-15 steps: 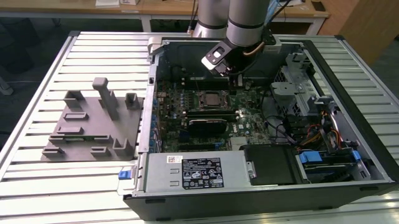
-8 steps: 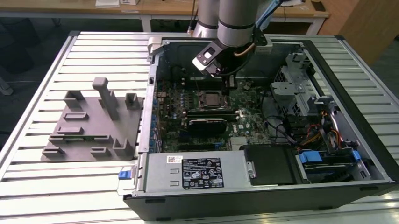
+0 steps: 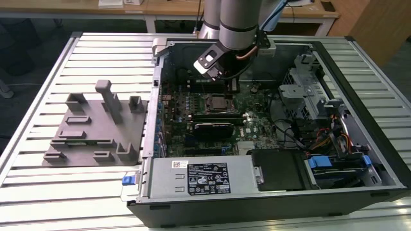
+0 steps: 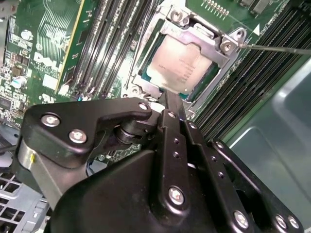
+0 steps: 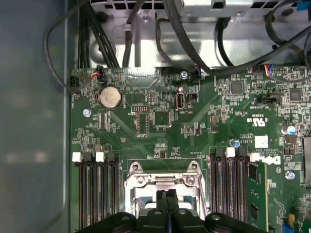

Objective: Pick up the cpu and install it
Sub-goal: 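Close the cpu cover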

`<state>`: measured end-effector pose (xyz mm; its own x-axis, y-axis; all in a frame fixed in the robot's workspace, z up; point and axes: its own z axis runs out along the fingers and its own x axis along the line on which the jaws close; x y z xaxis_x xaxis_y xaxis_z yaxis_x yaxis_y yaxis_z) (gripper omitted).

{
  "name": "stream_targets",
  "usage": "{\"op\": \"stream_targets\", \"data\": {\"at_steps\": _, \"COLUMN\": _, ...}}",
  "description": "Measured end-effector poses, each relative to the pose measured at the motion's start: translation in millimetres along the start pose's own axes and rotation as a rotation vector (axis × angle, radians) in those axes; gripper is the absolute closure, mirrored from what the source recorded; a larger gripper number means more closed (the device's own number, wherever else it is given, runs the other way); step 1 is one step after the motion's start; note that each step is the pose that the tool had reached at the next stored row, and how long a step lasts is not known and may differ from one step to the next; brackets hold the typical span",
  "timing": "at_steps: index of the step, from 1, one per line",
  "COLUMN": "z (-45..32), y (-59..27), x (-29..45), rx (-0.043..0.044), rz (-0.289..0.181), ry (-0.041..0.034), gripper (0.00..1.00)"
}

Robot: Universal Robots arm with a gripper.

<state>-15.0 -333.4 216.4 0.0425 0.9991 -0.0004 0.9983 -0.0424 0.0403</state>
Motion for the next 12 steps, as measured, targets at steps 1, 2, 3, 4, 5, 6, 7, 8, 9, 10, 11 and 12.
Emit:
{"op": "stream_targets", "data": {"at_steps": 1, "z": 0.1, "y": -0.8, "x": -0.1, "rx": 0.0, "rz": 0.0, "ry": 0.0, "gripper": 0.89}}
{"op": "stream_targets", "data": {"at_steps": 2, "z": 0.2, "y": -1.7, "x": -0.1, "rx": 0.0, "rz": 0.0, "ry": 0.0, "gripper": 0.89}}
{"op": "stream_targets", "data": {"at_steps": 3, "z": 0.3, "y": -2.7, "x": -0.1, "rx": -0.0001, "rz": 0.0, "ry": 0.0001, "gripper": 0.89}}
{"op": "stream_targets", "data": {"at_steps": 4, "z": 0.4, "y": -3.8, "x": -0.2, "rx": 0.0, "rz": 0.0, "ry": 0.0001, "gripper": 0.89}}
{"op": "stream_targets", "data": {"at_steps": 5, "z": 0.6, "y": -4.8, "x": -0.2, "rx": 0.0, "rz": 0.0, "ry": 0.0001, "gripper": 0.89}}
{"op": "stream_targets", "data": {"at_steps": 6, "z": 0.7, "y": -5.9, "x": -0.3, "rx": 0.0, "rz": 0.0, "ry": 0.0, "gripper": 0.89}}
{"op": "stream_targets", "data": {"at_steps": 7, "z": 0.9, "y": -7.0, "x": -0.3, "rx": -0.0001, "rz": 0.0, "ry": 0.0, "gripper": 0.89}}
{"op": "stream_targets", "data": {"at_steps": 8, "z": 1.1, "y": -8.1, "x": -0.3, "rx": 0.0, "rz": 0.0, "ry": 0.0, "gripper": 0.89}}
{"op": "stream_targets", "data": {"at_steps": 9, "z": 1.5, "y": -9.0, "x": -0.3, "rx": -0.0002, "rz": 0.0, "ry": 0.0003, "gripper": 0.89}}
{"op": "stream_targets", "data": {"at_steps": 10, "z": 2.1, "y": -9.8, "x": -0.3, "rx": -0.0002, "rz": 0.0, "ry": 0.0003, "gripper": 0.89}}
{"op": "stream_targets", "data": {"at_steps": 11, "z": 2.6, "y": -10.6, "x": -0.4, "rx": -0.0001, "rz": 0.0, "ry": 0.0001, "gripper": 0.89}}
{"op": "stream_targets", "data": {"at_steps": 12, "z": 3.2, "y": -11.5, "x": -0.5, "rx": -0.0001, "rz": 0.001, "ry": 0.0001, "gripper": 0.89}}
